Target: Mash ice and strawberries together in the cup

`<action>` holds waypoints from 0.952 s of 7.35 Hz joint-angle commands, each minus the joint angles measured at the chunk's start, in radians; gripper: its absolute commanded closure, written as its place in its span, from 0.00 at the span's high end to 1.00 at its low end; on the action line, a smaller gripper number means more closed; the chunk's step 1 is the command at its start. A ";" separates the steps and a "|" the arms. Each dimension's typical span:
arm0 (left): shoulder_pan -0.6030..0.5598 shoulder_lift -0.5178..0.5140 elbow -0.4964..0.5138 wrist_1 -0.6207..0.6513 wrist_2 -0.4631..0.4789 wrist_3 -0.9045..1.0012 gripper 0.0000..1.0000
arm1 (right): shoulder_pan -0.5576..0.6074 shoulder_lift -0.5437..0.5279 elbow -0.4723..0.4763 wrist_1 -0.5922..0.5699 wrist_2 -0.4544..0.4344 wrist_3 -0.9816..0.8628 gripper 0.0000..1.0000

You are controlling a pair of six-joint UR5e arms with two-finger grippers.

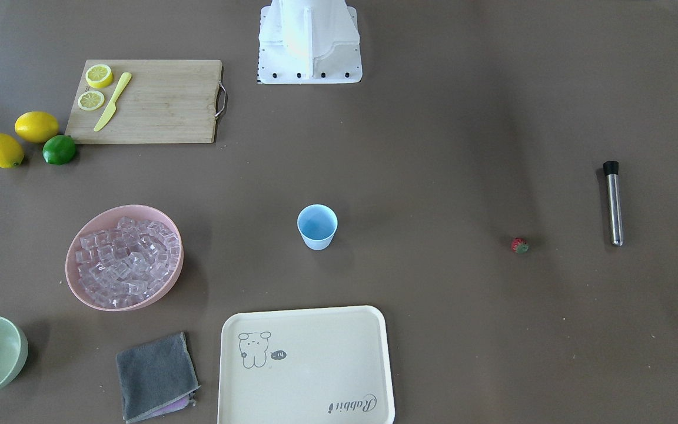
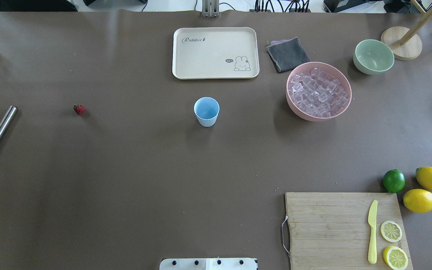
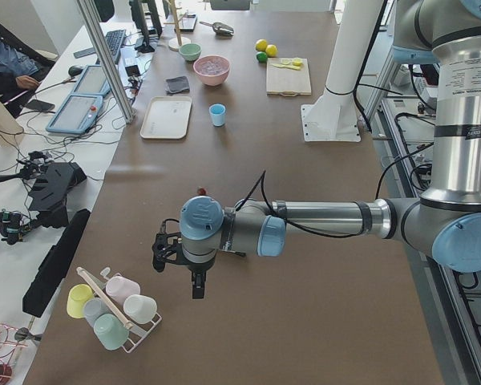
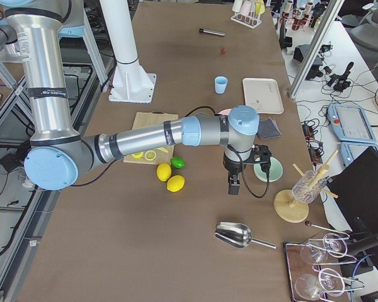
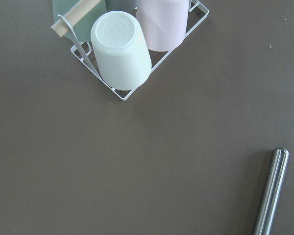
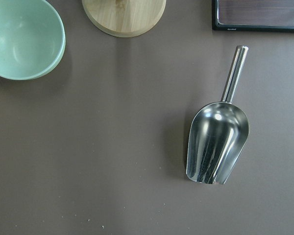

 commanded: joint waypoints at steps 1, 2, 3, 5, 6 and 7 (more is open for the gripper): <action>0.002 0.001 -0.001 -0.001 0.001 -0.002 0.98 | -0.058 0.021 0.030 0.002 0.003 0.008 1.00; 0.002 0.002 -0.001 -0.001 0.001 -0.002 0.98 | -0.119 0.063 0.038 -0.001 0.003 0.022 1.00; 0.000 0.002 0.001 -0.001 0.001 -0.002 0.98 | -0.184 0.089 0.055 0.008 0.012 0.053 1.00; 0.000 0.002 0.004 0.000 0.001 -0.002 0.98 | -0.331 0.177 0.130 0.042 -0.031 0.068 1.00; 0.002 0.002 0.004 0.000 0.001 -0.003 0.98 | -0.379 0.188 0.177 0.062 -0.070 0.115 1.00; 0.002 0.003 0.002 -0.001 0.001 -0.003 0.98 | -0.425 0.194 0.178 0.080 -0.077 0.215 1.00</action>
